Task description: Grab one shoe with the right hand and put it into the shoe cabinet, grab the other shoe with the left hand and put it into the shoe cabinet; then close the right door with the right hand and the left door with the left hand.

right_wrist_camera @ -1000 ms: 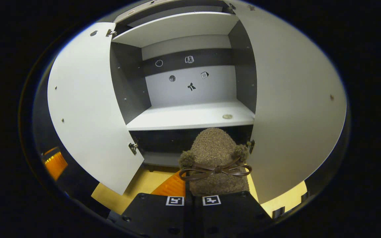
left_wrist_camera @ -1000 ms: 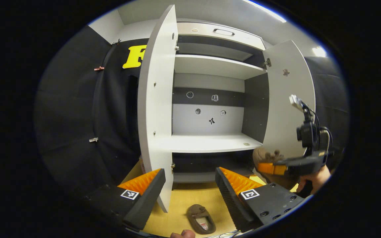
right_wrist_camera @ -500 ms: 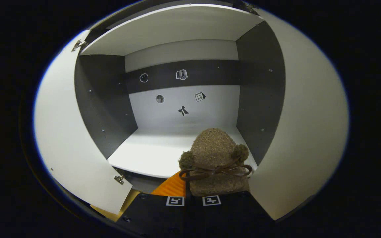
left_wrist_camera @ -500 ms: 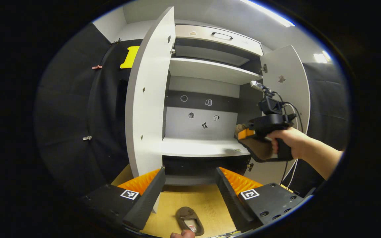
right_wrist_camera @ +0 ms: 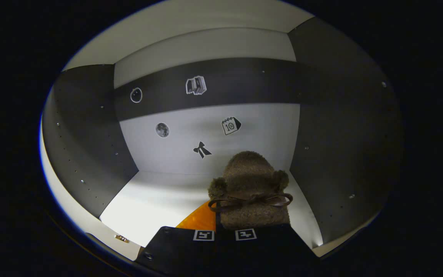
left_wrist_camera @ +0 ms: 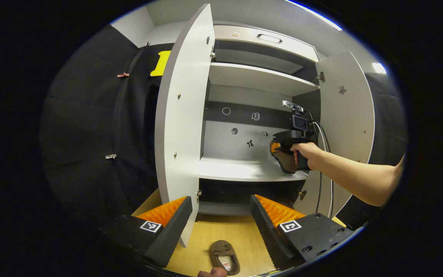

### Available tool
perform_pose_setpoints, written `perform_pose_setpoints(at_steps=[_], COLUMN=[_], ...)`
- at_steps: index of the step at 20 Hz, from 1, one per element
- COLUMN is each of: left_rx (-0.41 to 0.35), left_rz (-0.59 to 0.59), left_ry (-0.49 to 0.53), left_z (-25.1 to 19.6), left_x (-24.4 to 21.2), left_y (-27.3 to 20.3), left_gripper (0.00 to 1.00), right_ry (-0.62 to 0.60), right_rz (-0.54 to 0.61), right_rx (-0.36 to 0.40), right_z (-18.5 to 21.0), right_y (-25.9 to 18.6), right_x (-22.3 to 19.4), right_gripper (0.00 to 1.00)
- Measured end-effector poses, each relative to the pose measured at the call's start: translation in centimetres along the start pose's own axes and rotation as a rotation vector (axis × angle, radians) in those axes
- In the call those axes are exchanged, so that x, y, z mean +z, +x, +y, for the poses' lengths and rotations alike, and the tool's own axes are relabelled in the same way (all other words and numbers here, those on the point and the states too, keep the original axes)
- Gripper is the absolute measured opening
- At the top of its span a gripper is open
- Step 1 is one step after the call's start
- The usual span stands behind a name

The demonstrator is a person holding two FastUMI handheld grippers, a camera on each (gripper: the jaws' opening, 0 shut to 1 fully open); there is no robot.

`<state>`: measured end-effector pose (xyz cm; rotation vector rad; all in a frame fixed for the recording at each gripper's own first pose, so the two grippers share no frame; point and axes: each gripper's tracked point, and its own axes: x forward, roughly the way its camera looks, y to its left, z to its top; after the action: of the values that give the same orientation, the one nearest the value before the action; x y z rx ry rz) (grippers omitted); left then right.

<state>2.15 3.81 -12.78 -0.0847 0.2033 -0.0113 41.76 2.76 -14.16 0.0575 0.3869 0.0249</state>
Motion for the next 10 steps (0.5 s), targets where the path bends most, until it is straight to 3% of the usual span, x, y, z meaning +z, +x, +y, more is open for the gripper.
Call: perform_pose_setpoints(at_steps=[4,10], left_rx=[0.037,0.022], left_rz=[0.021,0.043], left_ry=[-0.012,-0.048], left_z=[1.0,0.5], left_x=[-0.5,-1.3], left_y=[0.4,-0.2], left_gripper=[0.95,0.95], right_ry=[0.018,0.07], right_rz=[0.061,0.146], right_rx=[0.011,0.007], right_z=[0.6,0.9], right_y=[3.2,5.0], right_x=[-1.6,-3.6], right_gripper=[0.05,0.07])
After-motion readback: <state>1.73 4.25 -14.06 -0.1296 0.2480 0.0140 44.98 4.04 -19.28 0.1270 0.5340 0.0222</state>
